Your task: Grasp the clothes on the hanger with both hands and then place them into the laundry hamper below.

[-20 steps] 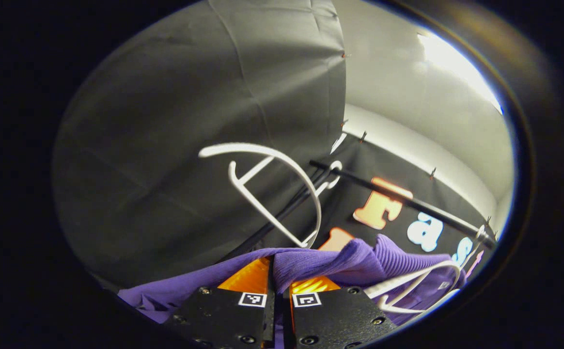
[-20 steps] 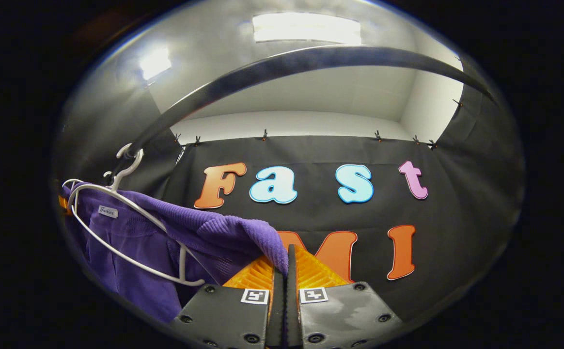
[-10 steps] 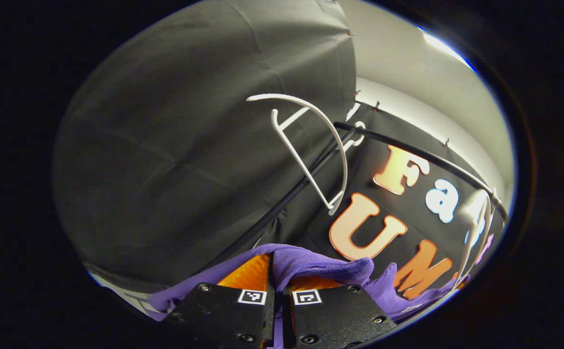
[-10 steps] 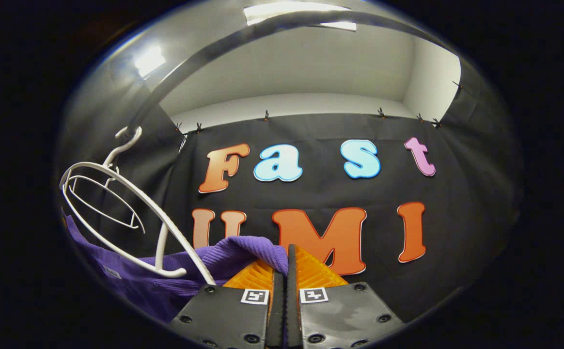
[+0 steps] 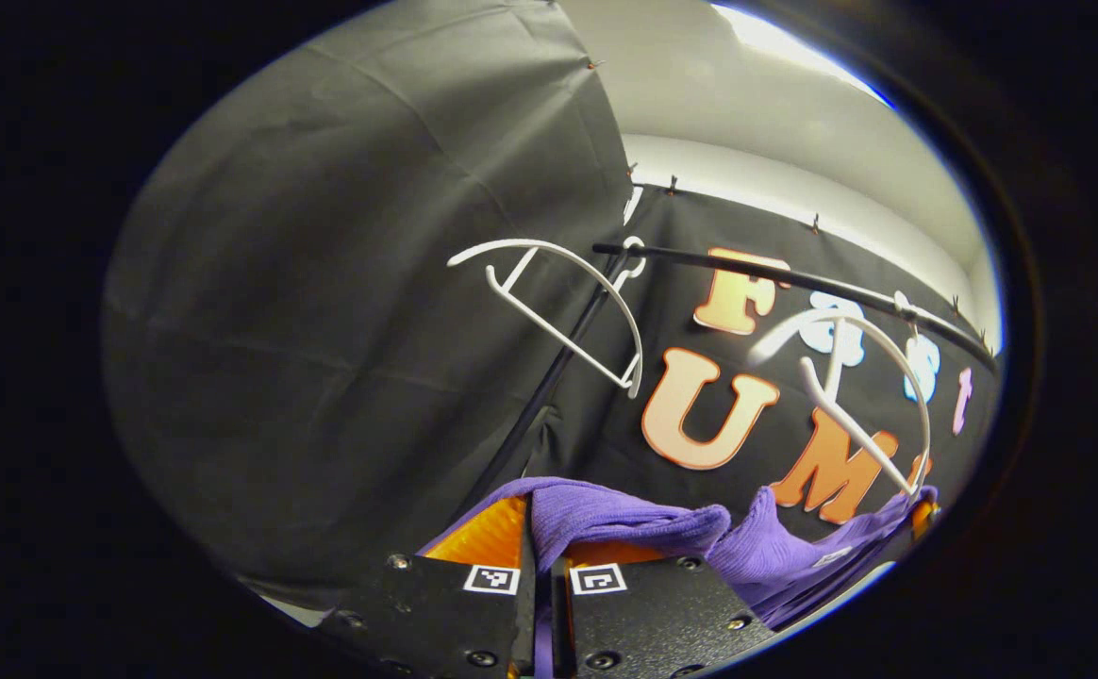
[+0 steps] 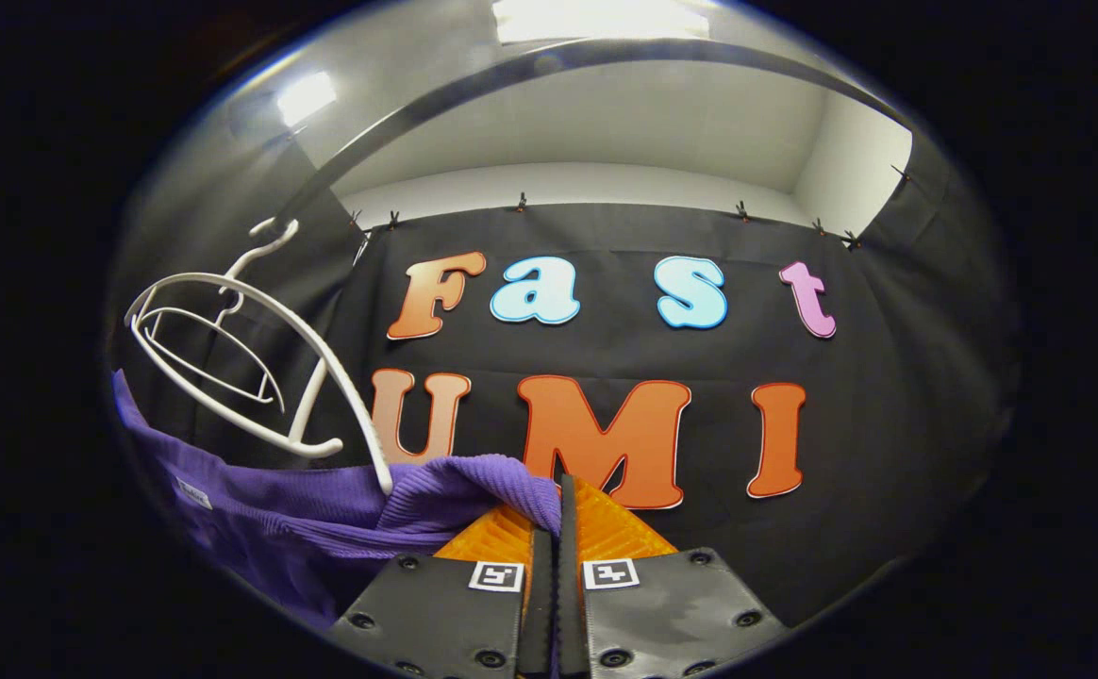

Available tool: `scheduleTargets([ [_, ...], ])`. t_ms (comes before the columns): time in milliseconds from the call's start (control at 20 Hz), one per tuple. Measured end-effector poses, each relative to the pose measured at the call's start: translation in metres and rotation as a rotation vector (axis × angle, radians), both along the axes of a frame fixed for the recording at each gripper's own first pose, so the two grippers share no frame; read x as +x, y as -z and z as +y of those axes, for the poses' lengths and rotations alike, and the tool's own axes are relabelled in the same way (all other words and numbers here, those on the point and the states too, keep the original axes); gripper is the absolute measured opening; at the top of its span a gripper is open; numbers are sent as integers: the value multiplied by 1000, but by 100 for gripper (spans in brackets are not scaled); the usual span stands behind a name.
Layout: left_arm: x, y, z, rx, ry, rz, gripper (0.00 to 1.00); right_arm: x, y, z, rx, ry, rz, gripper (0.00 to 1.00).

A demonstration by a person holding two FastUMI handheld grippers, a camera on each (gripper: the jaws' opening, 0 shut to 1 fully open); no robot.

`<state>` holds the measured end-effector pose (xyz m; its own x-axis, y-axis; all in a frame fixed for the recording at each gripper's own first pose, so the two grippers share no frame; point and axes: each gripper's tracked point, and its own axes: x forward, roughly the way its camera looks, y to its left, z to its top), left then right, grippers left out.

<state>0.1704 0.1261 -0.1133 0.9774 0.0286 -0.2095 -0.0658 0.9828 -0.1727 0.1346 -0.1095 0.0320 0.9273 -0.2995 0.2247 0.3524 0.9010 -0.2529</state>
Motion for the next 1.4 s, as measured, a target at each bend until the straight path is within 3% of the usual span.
scheduleTargets([
  [100, -22, 7, -5, 60, 25, 19, 3, -8, 12, 2, -19, -12, 31, 10],
  [350, -55, 39, -21, 76, 72, 105, 10, -25, 65, 4, -9, -14, 150, 10],
  [450, -63, 45, -38, 68, 95, 124, 6, -28, 73, 9, -4, -30, 180, 10],
  [650, -81, 61, -72, 75, 166, 164, 6, -40, 87, 48, 43, -138, 231, 7],
  [1000, -101, 89, -163, -13, 349, 244, 6, -50, 125, 121, 103, -312, 346, 10],
  [1200, -122, 131, -198, -2, 398, 354, 7, -50, 165, 142, 183, -334, 428, 10],
  [1400, -149, 182, -207, 32, 426, 487, 7, -64, 228, 145, 226, -290, 586, 11],
])
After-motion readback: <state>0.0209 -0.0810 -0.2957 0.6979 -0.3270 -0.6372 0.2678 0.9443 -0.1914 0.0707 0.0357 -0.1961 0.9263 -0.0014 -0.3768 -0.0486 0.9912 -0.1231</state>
